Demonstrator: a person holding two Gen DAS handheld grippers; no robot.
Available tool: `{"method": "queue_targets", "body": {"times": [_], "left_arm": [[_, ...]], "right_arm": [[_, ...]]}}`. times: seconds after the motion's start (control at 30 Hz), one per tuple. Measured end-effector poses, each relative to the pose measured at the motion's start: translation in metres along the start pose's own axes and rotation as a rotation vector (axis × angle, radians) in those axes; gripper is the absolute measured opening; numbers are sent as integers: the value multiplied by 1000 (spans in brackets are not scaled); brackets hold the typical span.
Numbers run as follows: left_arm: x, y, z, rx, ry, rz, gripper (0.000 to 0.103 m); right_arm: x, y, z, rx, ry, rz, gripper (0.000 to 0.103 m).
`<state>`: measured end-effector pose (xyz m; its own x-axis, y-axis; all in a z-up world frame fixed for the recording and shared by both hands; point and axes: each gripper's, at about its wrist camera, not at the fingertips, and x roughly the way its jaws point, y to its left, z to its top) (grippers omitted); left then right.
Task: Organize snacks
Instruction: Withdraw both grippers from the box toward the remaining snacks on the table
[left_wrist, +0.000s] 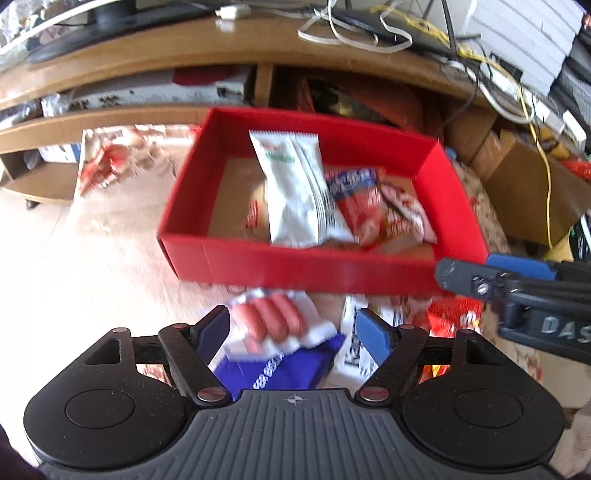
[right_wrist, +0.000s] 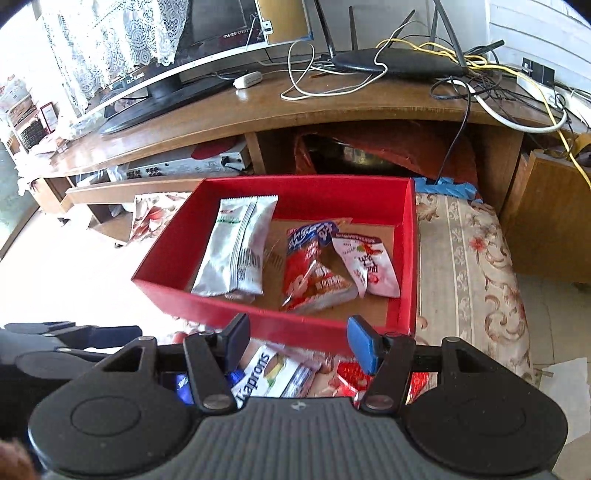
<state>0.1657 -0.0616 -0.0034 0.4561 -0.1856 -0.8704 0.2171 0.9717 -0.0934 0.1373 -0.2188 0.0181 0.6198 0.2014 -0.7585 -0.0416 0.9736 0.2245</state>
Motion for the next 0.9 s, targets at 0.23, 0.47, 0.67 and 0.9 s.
{"method": "queue_targets", "body": {"times": [0.23, 0.47, 0.67, 0.9], "left_arm": [[15, 0, -10, 38, 55, 10, 84], [22, 6, -16, 59, 93, 13, 86], [28, 14, -19, 50, 123, 11, 87], [47, 3, -20, 83, 144, 32, 86]], "right_arm": [[3, -2, -5, -8, 25, 8, 56], [5, -2, -7, -13, 41, 13, 56], [7, 5, -8, -27, 49, 25, 56], [10, 10, -12, -48, 66, 27, 56]]}}
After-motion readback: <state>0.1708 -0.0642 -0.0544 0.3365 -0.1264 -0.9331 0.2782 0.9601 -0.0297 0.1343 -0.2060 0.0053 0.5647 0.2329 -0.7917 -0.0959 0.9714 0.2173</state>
